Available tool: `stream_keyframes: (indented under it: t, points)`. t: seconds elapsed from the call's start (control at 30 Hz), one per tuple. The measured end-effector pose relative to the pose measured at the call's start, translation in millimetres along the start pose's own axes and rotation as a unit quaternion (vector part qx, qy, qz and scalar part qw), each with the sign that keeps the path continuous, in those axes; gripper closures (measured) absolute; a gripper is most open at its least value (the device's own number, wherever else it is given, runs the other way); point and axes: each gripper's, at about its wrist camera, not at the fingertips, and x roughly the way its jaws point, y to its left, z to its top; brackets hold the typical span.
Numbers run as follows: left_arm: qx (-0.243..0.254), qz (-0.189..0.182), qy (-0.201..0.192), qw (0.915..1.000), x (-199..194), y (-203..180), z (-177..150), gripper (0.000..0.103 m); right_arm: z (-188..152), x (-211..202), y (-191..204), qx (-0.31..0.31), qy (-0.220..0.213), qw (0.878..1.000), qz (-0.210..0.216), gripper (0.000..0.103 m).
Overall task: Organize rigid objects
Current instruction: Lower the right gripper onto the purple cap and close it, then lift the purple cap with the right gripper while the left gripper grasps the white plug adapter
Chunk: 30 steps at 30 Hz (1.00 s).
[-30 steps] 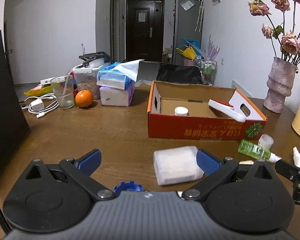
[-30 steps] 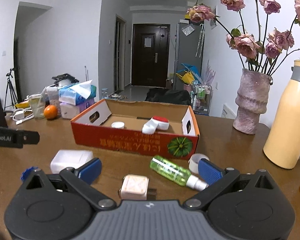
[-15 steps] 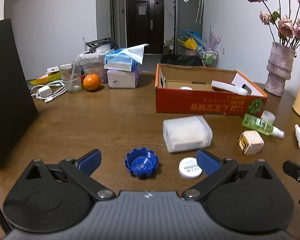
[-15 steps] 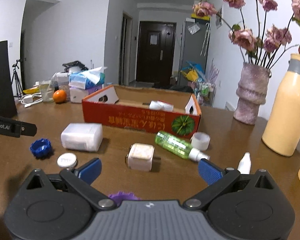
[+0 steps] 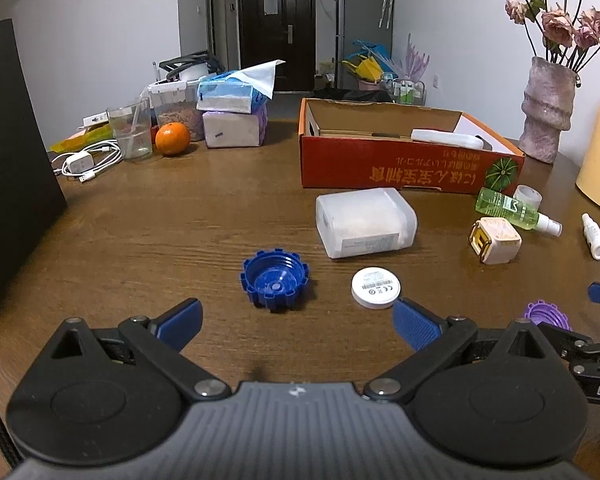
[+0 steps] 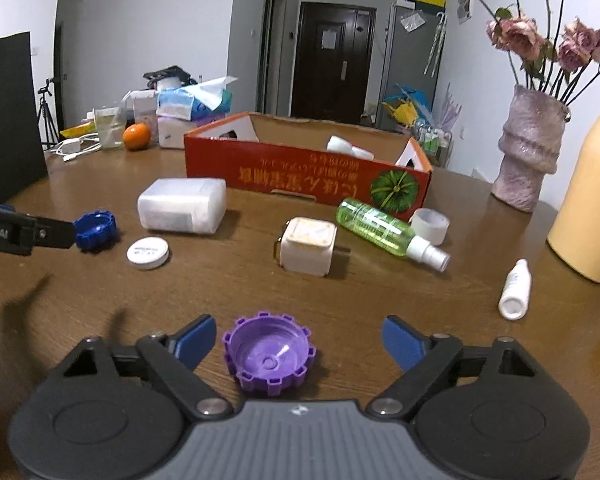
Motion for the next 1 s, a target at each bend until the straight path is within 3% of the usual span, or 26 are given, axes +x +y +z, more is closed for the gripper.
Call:
stream_keyframes:
  t: [0.17,0.37,1.0]
  points:
    - [-0.002,-0.001,0.005,1.0,2.9,1.1,-1.3,0.0,-3.3,9.5,0.6,0.005,0.015,1.0,0.01,0.027]
    - [-0.002,-0.005,0.005,1.0,5.1,-0.4,-1.3,0.0,-5.0,20.6,-0.3,0.014,0.029,0.999,0.026,0.05]
    - [0.008,-0.02,-0.002,0.9998,9.0,-30.6,11.1,0.0,-1.1,8.6,-20.1,0.024,-0.008,0.999,0.024,0.051]
